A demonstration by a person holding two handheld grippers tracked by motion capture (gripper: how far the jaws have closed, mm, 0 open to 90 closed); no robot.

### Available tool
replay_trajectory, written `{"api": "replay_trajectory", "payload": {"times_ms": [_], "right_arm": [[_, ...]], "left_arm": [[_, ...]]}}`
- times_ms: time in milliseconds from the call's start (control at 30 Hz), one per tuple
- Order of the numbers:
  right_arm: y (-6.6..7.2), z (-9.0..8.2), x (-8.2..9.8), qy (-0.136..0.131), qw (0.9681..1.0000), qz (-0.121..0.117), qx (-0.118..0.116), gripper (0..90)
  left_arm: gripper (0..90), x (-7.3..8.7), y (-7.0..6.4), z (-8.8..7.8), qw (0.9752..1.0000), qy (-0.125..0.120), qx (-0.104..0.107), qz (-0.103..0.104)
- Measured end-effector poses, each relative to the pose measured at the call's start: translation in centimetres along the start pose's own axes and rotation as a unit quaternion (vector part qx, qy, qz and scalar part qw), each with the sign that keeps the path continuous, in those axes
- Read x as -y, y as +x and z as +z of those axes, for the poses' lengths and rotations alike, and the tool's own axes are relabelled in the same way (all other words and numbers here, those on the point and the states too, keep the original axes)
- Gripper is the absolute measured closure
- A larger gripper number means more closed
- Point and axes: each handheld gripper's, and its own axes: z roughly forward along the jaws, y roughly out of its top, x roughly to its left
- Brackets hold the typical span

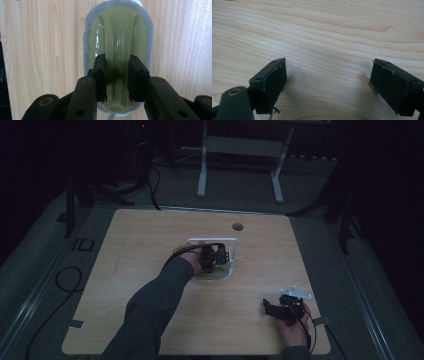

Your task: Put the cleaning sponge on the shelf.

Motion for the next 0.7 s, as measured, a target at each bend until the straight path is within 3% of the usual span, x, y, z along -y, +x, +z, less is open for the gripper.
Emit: {"api": "replay_trajectory", "payload": {"times_ms": [533,700], "right_arm": [[0.0,0.0,0.0,0.0,1.0,0.0,0.0,13.3],[-0.01,0.0,0.01,-0.001,1.0,-0.001,0.0,13.3]], "left_arm": [[70.5,-0.22,-0.11,0.32,0.9995,0.007,-0.03,0.004],[64.7,-0.25,-0.15,0.32,0.9994,0.009,-0.034,-0.001]]}}
